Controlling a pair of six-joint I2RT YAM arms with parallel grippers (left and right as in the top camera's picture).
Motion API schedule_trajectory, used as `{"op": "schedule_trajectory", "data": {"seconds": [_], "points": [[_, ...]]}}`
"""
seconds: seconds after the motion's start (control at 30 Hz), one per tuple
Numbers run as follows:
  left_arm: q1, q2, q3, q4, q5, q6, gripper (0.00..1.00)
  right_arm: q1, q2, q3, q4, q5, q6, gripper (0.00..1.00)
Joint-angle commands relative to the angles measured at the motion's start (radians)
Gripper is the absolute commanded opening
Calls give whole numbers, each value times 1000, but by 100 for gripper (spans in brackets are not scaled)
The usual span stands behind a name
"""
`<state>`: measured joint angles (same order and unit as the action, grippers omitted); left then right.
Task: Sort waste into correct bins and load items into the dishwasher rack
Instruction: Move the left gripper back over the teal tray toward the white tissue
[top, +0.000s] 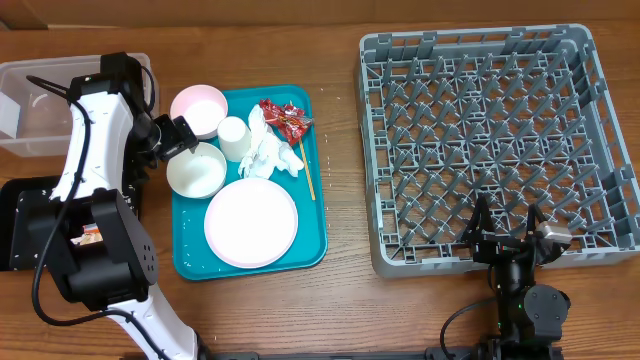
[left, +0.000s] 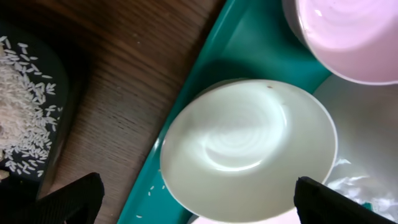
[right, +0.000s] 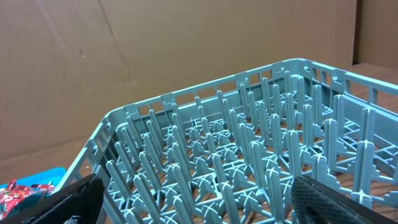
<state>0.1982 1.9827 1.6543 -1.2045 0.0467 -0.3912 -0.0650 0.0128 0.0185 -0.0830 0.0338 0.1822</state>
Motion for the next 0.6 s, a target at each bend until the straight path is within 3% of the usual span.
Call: {"op": "schedule_trajectory", "data": {"seconds": [0.0, 0.2, 0.33, 0.43, 0.57], "points": [[4, -101, -3, 4, 30, 15, 100, -5, -10, -10, 3, 10, -4, 100], [94, -274, -3, 8, -90, -171, 100, -5, -10, -10, 3, 10, -4, 100], [233, -309, -3, -1, -73, -264, 100, -5, -10, -10, 3, 10, -4, 100], [322, -307, -3, -29, 1, -275, 100, -5, -10, -10, 4, 17, -5, 100], [392, -305, -3, -96, -8, -274, 100, -5, -10, -10, 4, 17, -4, 100]]}}
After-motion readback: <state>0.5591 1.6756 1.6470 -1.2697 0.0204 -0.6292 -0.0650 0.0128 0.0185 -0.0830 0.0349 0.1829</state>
